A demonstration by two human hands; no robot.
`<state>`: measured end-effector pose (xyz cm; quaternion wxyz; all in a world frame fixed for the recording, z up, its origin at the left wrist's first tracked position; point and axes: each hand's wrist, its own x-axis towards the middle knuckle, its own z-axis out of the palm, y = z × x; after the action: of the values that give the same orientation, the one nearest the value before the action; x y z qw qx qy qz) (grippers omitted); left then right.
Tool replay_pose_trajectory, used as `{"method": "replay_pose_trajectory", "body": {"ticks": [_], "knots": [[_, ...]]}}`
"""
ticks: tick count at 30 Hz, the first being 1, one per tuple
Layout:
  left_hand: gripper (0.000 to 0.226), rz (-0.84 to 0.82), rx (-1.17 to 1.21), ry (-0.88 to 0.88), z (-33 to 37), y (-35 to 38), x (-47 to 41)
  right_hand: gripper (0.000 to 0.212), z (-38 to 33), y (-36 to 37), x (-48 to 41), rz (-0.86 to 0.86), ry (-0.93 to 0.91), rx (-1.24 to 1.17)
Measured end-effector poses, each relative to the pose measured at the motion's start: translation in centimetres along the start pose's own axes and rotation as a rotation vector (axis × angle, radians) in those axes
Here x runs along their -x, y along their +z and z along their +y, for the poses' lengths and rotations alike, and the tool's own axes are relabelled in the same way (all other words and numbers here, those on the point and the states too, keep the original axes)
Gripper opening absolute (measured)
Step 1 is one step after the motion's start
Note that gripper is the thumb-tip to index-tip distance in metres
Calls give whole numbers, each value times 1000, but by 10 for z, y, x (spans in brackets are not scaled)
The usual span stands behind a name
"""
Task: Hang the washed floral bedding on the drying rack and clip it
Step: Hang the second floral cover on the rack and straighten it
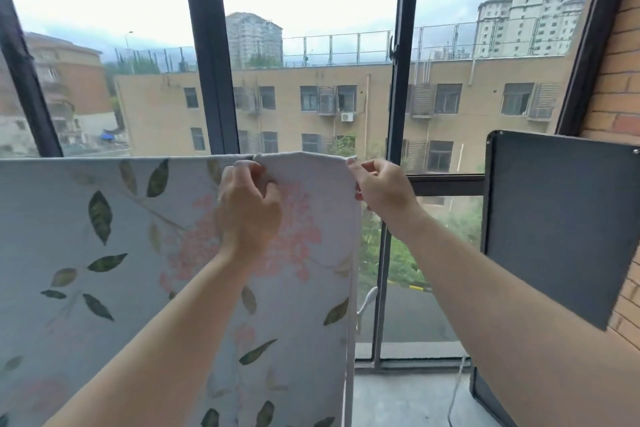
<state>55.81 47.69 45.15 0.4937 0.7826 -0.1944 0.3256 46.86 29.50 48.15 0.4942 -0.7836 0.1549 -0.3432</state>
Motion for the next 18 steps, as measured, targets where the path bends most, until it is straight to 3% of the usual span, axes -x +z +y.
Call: {"method": "replay_pose_trajectory", "body": {"ticks": [4, 7, 12, 18], "knots": [[27, 197, -59, -239, -6, -4, -9, 38, 0, -6, -18, -58, 5, -131], [42, 250, -41, -420, -11, -8, -16, 45, -1, -7, -23, -101, 56, -162], [41, 229, 89, -510, 0, -13, -22, 16, -5, -10, -33, -182, 158, -294], [32, 75, 369, -664, -4, -24, -33, 12, -6, -9, -36, -209, 171, -356]]}}
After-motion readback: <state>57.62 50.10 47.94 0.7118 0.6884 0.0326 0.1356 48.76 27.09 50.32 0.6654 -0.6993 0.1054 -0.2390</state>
